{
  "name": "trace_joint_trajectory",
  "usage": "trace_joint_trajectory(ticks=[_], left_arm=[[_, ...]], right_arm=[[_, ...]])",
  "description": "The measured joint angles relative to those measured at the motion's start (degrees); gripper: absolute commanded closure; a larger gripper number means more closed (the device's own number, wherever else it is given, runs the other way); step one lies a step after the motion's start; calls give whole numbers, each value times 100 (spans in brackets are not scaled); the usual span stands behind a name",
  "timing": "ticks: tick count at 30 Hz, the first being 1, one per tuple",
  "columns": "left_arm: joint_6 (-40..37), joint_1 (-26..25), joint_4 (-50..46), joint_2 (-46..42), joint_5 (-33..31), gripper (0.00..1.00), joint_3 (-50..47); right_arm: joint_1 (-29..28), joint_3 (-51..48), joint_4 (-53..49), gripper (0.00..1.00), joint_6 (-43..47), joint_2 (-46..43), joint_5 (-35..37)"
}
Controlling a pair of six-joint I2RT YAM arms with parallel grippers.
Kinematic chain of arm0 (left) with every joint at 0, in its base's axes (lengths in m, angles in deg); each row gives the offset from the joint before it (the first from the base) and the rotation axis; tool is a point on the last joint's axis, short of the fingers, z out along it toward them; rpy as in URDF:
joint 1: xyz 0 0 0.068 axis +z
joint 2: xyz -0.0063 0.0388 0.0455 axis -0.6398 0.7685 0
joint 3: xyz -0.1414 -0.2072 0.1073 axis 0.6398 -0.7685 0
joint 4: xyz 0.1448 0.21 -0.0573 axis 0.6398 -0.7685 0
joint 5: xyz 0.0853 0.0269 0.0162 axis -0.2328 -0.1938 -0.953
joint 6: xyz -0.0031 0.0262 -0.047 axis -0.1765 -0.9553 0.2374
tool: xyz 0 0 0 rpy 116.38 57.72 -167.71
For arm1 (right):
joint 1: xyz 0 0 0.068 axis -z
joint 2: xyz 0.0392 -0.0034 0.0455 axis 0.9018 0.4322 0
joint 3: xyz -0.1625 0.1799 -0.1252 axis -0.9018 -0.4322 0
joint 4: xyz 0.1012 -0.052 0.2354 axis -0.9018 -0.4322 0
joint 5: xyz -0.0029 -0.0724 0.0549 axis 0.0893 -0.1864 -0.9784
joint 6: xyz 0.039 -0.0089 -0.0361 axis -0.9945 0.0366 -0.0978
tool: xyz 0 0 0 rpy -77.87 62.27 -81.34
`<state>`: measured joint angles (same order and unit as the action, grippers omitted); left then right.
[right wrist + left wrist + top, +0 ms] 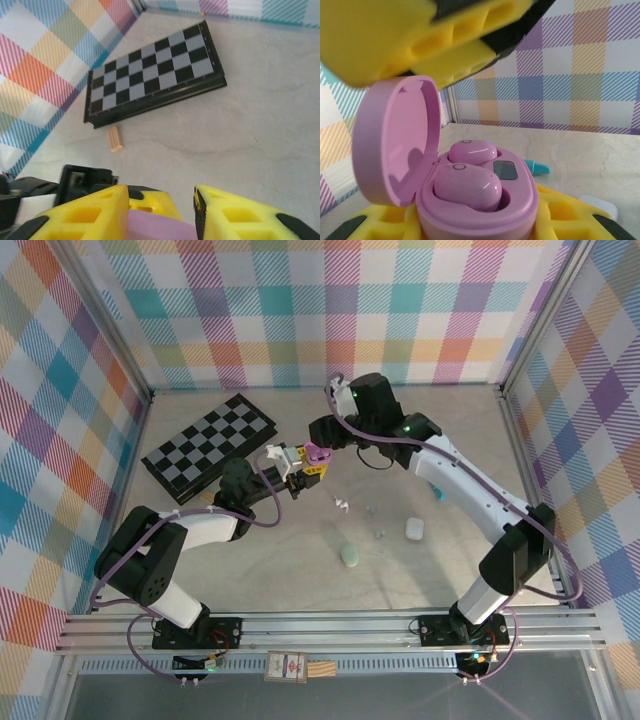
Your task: Insert wireless bluetooth earbuds into charging case
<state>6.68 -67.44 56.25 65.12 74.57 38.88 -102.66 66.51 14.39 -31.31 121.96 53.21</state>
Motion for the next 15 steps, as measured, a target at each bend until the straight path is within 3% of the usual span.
trace_joint_trajectory(ticks=[8,15], left_arm=[[-20,0,-240,-20,-26,80,-2],[-13,0,-236,-94,-22,80,0]], right_arm=[[4,-240,-356,60,85,-240,4],[146,-1296,28,32,-254,-1196,-199]])
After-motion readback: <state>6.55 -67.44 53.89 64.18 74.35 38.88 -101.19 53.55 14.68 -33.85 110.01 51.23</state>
